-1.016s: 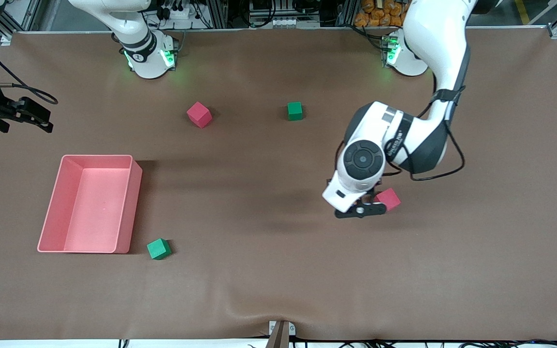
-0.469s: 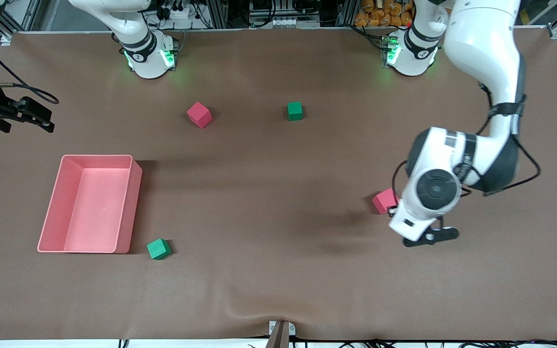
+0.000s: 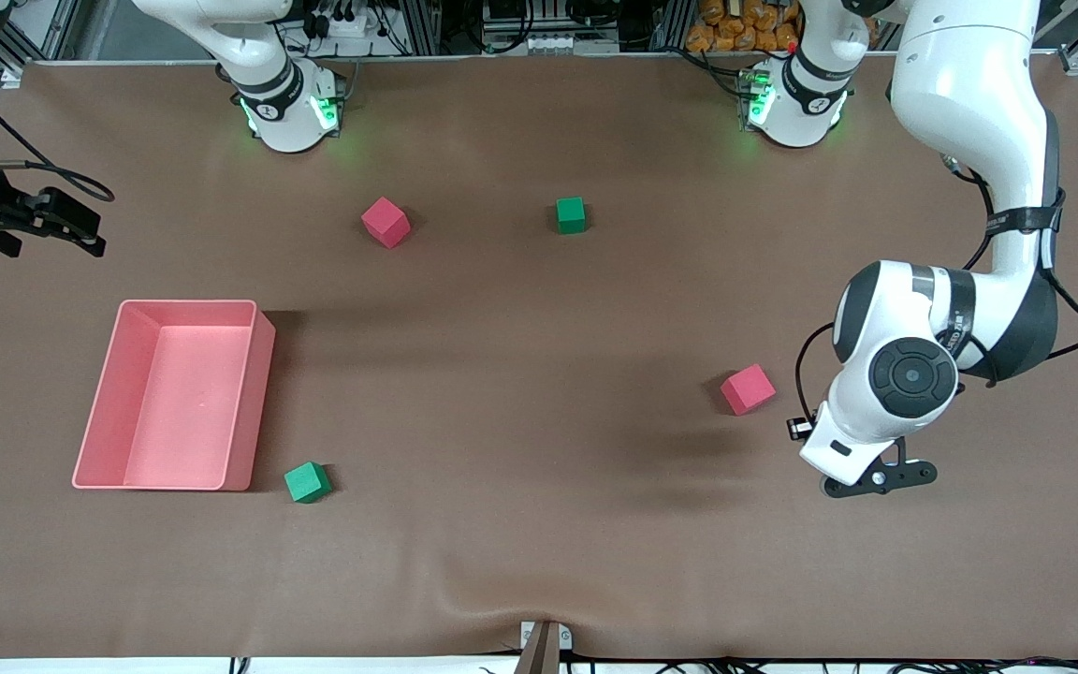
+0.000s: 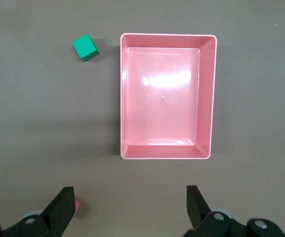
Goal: Place and upright button with both arms
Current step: 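Lift the button with the left gripper, turning it head up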
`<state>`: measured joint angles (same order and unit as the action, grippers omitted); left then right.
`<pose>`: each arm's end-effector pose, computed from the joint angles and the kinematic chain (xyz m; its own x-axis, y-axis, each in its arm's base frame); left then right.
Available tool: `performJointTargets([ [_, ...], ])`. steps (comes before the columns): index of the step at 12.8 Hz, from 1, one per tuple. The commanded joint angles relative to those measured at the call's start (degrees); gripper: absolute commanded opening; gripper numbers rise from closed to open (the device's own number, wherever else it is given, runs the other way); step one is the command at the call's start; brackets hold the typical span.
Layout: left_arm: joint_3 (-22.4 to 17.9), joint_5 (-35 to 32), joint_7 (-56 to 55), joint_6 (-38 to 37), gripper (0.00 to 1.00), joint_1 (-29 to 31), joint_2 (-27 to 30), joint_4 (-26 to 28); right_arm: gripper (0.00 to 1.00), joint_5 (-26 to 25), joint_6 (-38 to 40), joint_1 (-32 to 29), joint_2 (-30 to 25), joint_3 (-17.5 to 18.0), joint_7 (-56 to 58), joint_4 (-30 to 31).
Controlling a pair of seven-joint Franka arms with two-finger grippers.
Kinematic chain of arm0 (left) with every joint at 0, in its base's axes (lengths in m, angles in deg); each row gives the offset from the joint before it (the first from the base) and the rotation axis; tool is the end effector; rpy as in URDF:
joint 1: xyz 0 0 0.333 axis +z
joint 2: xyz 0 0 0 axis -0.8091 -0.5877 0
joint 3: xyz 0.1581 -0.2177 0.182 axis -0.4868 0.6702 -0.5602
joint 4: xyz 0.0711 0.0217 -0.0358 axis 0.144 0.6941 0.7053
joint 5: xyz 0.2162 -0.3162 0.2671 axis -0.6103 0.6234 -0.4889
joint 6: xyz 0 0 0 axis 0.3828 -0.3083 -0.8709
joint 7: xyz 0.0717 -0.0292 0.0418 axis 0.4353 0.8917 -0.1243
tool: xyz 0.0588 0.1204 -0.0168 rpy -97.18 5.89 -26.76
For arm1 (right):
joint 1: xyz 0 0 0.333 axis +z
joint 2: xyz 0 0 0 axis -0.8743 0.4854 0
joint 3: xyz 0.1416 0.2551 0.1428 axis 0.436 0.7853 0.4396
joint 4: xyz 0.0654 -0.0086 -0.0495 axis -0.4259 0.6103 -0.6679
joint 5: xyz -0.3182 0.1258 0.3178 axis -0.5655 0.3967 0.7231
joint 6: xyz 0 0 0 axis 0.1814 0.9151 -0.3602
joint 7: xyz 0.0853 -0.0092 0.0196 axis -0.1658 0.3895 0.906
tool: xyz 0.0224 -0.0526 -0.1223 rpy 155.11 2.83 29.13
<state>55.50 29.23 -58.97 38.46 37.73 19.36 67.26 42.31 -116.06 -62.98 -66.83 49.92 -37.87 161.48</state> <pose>0.7748 -0.1735 0.3066 0.9926 0.1214 0.0026 0.1192 -0.9705 -0.2097 0.6140 -0.0045 0.5998 0.9999 0.0068 -0.0076 0.0071 -0.9996 0.0275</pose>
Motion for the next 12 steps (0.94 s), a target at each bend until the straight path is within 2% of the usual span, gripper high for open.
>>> performJointTargets([
  [1, 0.8, -0.2, 2.3, 3.3, 0.00, 0.7, -0.2, 0.6, 1.00, 0.7, 1.0, -0.7, 0.5, 0.4, 0.5, -1.3],
  [3, 1.6, 0.0, 2.3, 8.1, 0.00, 0.4, -0.3, 0.4, 1.00, 0.7, 1.0, -0.7, 0.5, 0.4, 0.5, -1.3],
  [6, 5.2, 3.3, 2.2, 14.0, 0.00, -0.2, -1.0, 0.4, 1.00, 0.7, 1.0, -0.8, 0.5, 0.4, 0.5, -1.3],
  [8, 7.5, 6.3, 0.9, 14.8, 0.00, -1.6, -2.3, 0.5, 1.00, 0.7, 1.0, -0.8, 0.5, 0.4, 0.5, -1.3],
  [10, 7.5, 6.4, -1.2, 16.6, 0.00, -4.8, -2.4, 0.5, 1.00, 0.7, 1.0, -0.9, 0.6, 0.4, 0.5, -1.3],
  [12, 7.3, 5.8, -6.0, 22.7, 0.00, -8.1, -2.6, 0.6, 1.00, 0.7, 1.0, -1.1, 0.6, 0.4, 0.5, -1.2],
])
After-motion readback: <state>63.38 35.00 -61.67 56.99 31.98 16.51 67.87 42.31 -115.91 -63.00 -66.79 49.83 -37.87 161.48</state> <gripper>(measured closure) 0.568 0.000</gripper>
